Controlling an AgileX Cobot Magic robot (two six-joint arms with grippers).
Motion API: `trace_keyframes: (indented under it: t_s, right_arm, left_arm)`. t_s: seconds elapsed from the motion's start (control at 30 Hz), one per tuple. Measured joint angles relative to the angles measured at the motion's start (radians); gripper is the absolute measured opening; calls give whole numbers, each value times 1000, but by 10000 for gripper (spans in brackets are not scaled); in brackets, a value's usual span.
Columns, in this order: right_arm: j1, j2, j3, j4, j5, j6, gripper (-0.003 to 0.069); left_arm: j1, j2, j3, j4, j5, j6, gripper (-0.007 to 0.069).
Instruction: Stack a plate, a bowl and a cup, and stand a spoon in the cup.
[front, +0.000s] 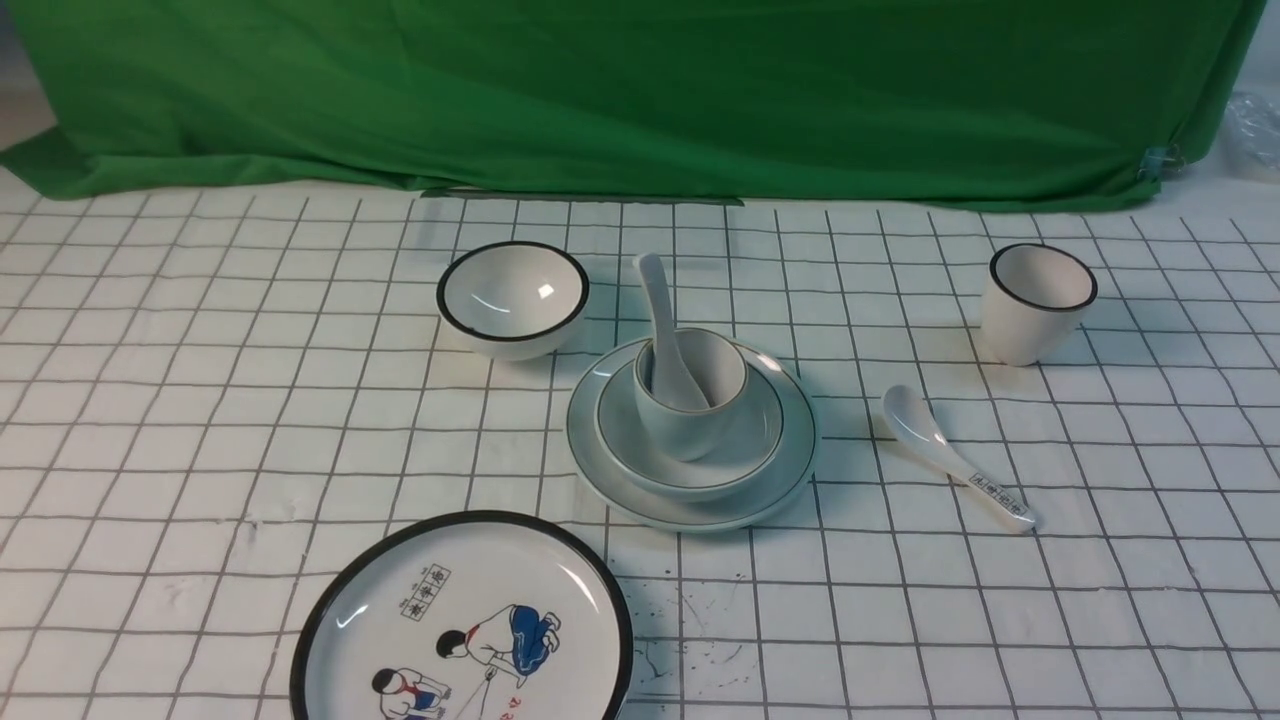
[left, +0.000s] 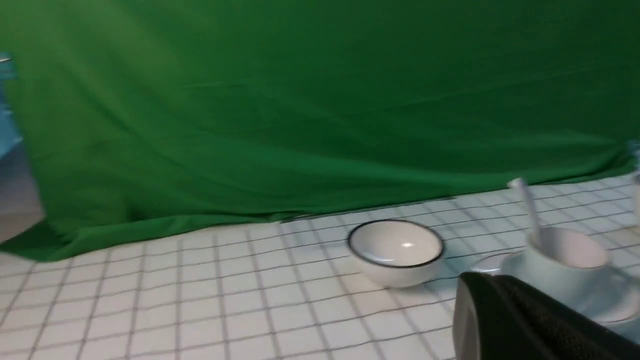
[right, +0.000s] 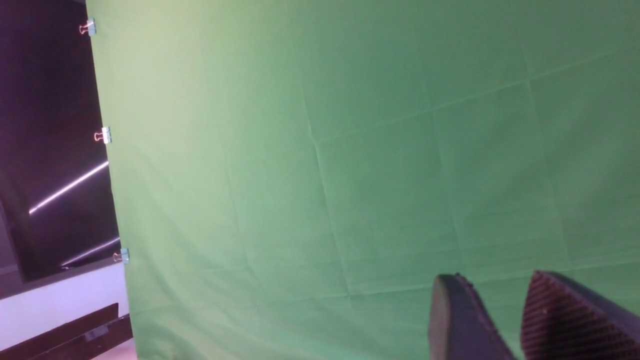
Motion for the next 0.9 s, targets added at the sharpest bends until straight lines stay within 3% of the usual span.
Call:
trace_keyframes:
  t_s: [0.17, 0.4, 0.9]
  right_arm:
    - [0, 0, 0, 0, 1, 0, 237]
    - [0, 0, 0, 0, 0, 0, 237]
    - [0, 0, 0, 0, 0, 0, 237]
  left_arm:
    - [87, -6, 144, -3, -79, -12, 1]
    - [95, -7, 184, 34, -50, -59, 2]
    - [95, -7, 184, 34, -50, -30, 2]
